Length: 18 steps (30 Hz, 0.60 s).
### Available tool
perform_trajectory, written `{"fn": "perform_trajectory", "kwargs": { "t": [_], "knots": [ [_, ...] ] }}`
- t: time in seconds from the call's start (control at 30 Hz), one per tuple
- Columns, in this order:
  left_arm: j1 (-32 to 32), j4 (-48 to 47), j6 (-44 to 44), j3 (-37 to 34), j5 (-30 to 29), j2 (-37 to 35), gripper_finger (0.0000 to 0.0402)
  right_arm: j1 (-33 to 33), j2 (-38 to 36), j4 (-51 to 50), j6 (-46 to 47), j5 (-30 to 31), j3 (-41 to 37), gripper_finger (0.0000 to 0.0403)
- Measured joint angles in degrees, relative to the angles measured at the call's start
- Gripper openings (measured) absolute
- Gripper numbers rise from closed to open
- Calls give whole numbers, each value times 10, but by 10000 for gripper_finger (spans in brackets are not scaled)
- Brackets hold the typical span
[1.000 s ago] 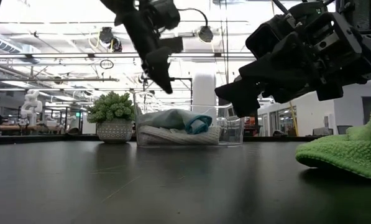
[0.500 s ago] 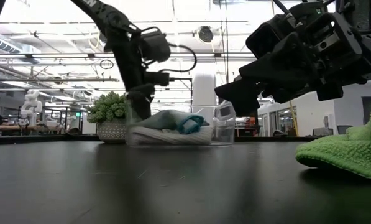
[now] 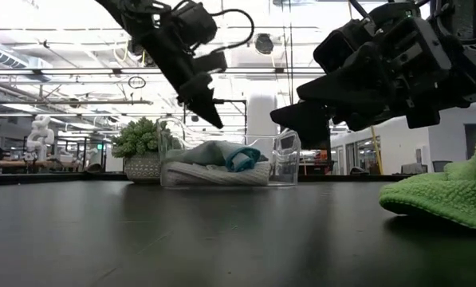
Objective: Fold microfiber towels
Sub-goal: Put the folded blue towel into the transparent bin
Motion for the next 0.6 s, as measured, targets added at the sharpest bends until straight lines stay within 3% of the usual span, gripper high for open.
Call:
{"fn": "perform_trajectory", "kwargs": {
  "t": [0.6],
  "knots": [
    [-18, -7, -14, 0, 70, 62, 85, 0, 0, 20, 0, 0, 0, 222]
  ]
}}
